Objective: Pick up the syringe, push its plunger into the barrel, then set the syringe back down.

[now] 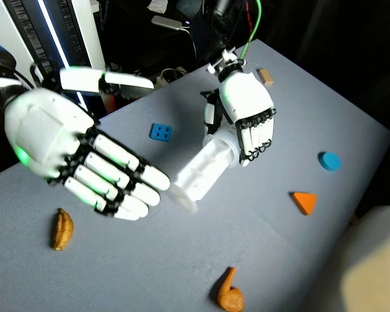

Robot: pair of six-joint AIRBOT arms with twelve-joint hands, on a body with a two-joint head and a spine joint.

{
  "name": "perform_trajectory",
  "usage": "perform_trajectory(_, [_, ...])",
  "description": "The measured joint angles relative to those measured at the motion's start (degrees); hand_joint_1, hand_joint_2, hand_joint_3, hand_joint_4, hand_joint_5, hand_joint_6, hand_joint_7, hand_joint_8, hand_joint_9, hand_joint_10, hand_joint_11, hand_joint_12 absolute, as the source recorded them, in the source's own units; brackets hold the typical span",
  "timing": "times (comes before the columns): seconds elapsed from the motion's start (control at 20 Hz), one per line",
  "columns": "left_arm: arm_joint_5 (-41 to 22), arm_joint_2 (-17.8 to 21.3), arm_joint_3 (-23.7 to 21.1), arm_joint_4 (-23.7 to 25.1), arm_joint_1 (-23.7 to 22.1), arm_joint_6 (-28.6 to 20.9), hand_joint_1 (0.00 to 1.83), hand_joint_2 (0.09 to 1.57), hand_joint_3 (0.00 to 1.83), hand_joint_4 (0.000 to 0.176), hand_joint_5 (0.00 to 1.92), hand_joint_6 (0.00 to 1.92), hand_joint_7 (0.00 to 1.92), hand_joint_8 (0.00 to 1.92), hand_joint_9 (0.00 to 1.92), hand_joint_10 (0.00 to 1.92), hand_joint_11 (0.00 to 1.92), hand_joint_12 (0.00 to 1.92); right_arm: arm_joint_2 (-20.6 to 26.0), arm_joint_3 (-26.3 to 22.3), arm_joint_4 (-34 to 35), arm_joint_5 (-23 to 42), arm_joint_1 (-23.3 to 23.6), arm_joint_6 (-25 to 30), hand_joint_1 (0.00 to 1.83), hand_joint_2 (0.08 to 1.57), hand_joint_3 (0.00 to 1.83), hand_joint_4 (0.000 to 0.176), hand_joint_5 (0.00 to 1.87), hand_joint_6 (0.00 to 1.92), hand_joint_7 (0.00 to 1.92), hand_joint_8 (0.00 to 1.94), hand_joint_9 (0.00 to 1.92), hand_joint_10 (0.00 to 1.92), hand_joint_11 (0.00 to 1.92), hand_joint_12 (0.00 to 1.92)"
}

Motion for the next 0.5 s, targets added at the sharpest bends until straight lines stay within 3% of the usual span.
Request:
perform_trajectory(0.2, [3.7,1.2,0.5,4.0,-1.3,-0.7,1.39,1.08,0.00,0.000,1.04,0.74,1.06,0.83,0.98,1.17,0.91,1.08,-1.2,-0.1,13.3,2.9,4.0,1.3,0.00,1.00,0.00,0.035,0.02,0.00,0.03,0.00,0.03,0.00,0.00,0.58])
perform_trajectory(0.4, [4.7,1.6,0.7,5.9,-2.4,-0.8,1.38,1.09,0.00,0.000,0.98,0.80,1.04,0.88,0.97,1.20,0.90,1.09,-3.0,-0.1,14.1,5.0,4.0,9.0,0.00,1.01,0.00,0.036,0.02,0.00,0.03,0.00,0.03,0.00,0.00,0.57])
perform_trajectory(0.5, [8.6,1.9,1.7,8.8,-4.4,-0.7,1.39,1.07,0.00,0.000,1.04,0.72,1.07,0.83,1.00,1.14,0.94,1.08,-4.0,-0.1,15.3,5.5,4.0,10.6,0.00,1.01,0.00,0.036,0.02,0.00,0.03,0.00,0.02,0.00,0.00,0.55])
